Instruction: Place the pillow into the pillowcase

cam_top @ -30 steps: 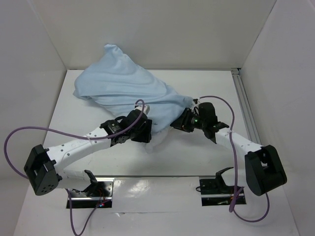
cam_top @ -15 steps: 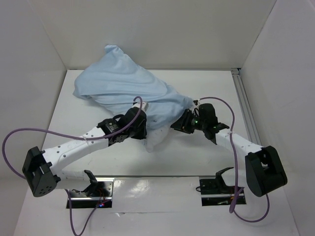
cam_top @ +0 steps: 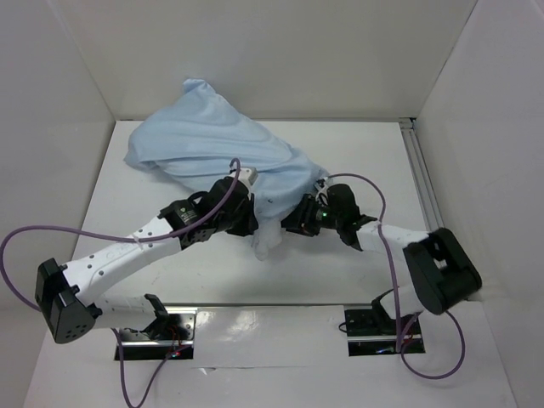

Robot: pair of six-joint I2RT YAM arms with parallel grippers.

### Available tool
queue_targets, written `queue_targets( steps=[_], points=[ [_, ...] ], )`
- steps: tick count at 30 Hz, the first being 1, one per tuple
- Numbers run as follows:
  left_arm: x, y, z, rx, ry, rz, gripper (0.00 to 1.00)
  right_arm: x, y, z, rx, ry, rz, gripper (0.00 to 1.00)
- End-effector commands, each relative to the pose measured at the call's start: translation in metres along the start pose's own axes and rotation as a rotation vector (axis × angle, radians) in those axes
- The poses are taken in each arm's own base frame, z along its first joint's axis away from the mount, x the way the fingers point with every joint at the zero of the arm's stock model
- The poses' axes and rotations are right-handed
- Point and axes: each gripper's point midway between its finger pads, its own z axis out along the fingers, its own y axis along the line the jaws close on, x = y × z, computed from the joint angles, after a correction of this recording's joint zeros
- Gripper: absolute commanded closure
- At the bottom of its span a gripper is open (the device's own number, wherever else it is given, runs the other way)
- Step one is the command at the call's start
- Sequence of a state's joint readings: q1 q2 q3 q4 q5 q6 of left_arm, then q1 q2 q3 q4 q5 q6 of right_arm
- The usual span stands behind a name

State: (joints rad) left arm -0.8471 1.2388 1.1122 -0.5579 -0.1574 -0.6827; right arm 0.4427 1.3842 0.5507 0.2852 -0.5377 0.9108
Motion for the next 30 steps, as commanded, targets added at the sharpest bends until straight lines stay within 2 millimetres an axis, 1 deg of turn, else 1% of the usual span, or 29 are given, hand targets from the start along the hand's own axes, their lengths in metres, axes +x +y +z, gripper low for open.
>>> queue_targets(
  steps=[1, 2, 3, 4, 5, 6, 7, 8, 9, 10, 11, 12, 13, 14, 15, 16, 17, 18, 19, 20, 21, 23, 24, 25, 26, 27, 28, 29, 30],
  points=[
    [-0.031, -0.050, -0.021, 0.191, -0.057, 0.001, 1.00, -0.025, 0.051, 0.030, -0.175, -0.054, -0.057, 0.58],
    [-0.032, -0.060, -0.023, 0.220, -0.056, 0.008, 1.00, -0.038, 0.062, 0.042, -0.212, -0.057, -0.064, 0.61],
    [-0.033, -0.067, -0.025, 0.253, -0.044, 0.022, 1.00, -0.055, 0.078, 0.044, -0.271, -0.093, -0.076, 0.64],
    [-0.047, -0.079, -0.037, 0.297, -0.072, 0.021, 1.00, -0.067, 0.090, 0.045, -0.308, -0.111, -0.087, 0.67],
    [-0.050, -0.091, -0.041, 0.335, -0.067, 0.042, 1.00, -0.090, 0.118, 0.043, -0.372, -0.150, -0.122, 0.67],
    [-0.054, -0.104, -0.048, 0.395, -0.054, 0.049, 1.00, -0.105, 0.122, 0.043, -0.387, -0.166, -0.119, 0.67],
    [-0.073, -0.123, -0.060, 0.454, -0.088, 0.064, 1.00, -0.119, 0.134, 0.040, -0.416, -0.194, -0.132, 0.67],
    [-0.076, -0.139, -0.071, 0.522, -0.078, 0.079, 1.00, -0.142, 0.161, 0.028, -0.474, -0.243, -0.180, 0.67],
    [-0.085, -0.149, -0.078, 0.556, -0.090, 0.093, 1.00, -0.148, 0.173, 0.024, -0.498, -0.252, -0.180, 0.67],
    [-0.103, -0.164, -0.090, 0.602, -0.126, 0.109, 1.00, -0.153, 0.183, 0.021, -0.516, -0.263, -0.195, 0.67],
    [-0.111, -0.173, -0.096, 0.629, -0.138, 0.114, 1.00, -0.160, 0.198, 0.016, -0.539, -0.277, -0.213, 0.67],
    [-0.119, -0.183, -0.104, 0.673, -0.149, 0.123, 1.00, -0.164, 0.201, 0.015, -0.535, -0.292, -0.222, 0.67],
    [-0.125, -0.189, -0.109, 0.694, -0.164, 0.142, 1.00, -0.156, 0.203, 0.019, -0.535, -0.271, -0.219, 0.67],
    [-0.139, -0.195, -0.110, 0.708, -0.190, 0.153, 1.00, -0.151, 0.197, 0.029, -0.523, -0.253, -0.217, 0.67],
    [-0.147, -0.203, -0.119, 0.740, -0.213, 0.161, 1.00, -0.135, 0.200, 0.040, -0.527, -0.213, -0.216, 0.67],
    [-0.148, -0.201, -0.111, 0.733, -0.205, 0.168, 1.00, -0.122, 0.189, 0.052, -0.507, -0.179, -0.199, 0.67],
    [-0.149, -0.202, -0.109, 0.733, -0.204, 0.168, 1.00, -0.111, 0.183, 0.060, -0.507, -0.156, -0.186, 0.67],
    [-0.148, -0.200, -0.102, 0.732, -0.193, 0.167, 1.00, -0.085, 0.164, 0.076, -0.493, -0.096, -0.162, 0.69],
    [-0.149, -0.198, -0.098, 0.735, -0.186, 0.147, 1.00, -0.074, 0.154, 0.082, -0.483, -0.070, -0.131, 0.71],
    [-0.137, -0.195, -0.086, 0.731, -0.143, 0.137, 1.00, -0.063, 0.142, 0.088, -0.469, -0.048, -0.111, 0.71],
    [-0.135, -0.190, -0.078, 0.729, -0.126, 0.119, 1.00, -0.043, 0.117, 0.097, -0.423, -0.008, -0.082, 0.72],
    [-0.126, -0.186, -0.072, 0.740, -0.090, 0.095, 1.00, -0.032, 0.102, 0.097, -0.409, 0.016, -0.043, 0.74],
    [-0.121, -0.178, -0.061, 0.716, -0.066, 0.072, 0.99, -0.022, 0.086, 0.096, -0.381, 0.031, -0.024, 0.74],
    [-0.123, -0.172, -0.061, 0.707, -0.071, 0.065, 0.94, -0.023, 0.083, 0.089, -0.369, 0.032, -0.015, 0.74],
    [-0.126, -0.171, -0.068, 0.717, -0.081, 0.066, 0.86, -0.023, 0.076, 0.085, -0.343, 0.031, -0.027, 0.74],
    [-0.122, -0.164, -0.062, 0.696, -0.066, 0.067, 0.74, -0.018, 0.071, 0.082, -0.314, 0.042, -0.039, 0.71],
    [-0.125, -0.157, -0.066, 0.690, -0.075, 0.072, 0.41, -0.024, 0.056, 0.073, -0.225, 0.028, -0.021, 0.66],
    [-0.128, -0.153, -0.066, 0.679, -0.085, 0.093, 0.27, -0.025, 0.045, 0.069, -0.167, 0.019, -0.077, 0.59],
    [-0.136, -0.151, -0.077, 0.679, -0.108, 0.105, 0.18, -0.029, 0.037, 0.064, -0.110, 0.011, -0.097, 0.48]
  ],
)
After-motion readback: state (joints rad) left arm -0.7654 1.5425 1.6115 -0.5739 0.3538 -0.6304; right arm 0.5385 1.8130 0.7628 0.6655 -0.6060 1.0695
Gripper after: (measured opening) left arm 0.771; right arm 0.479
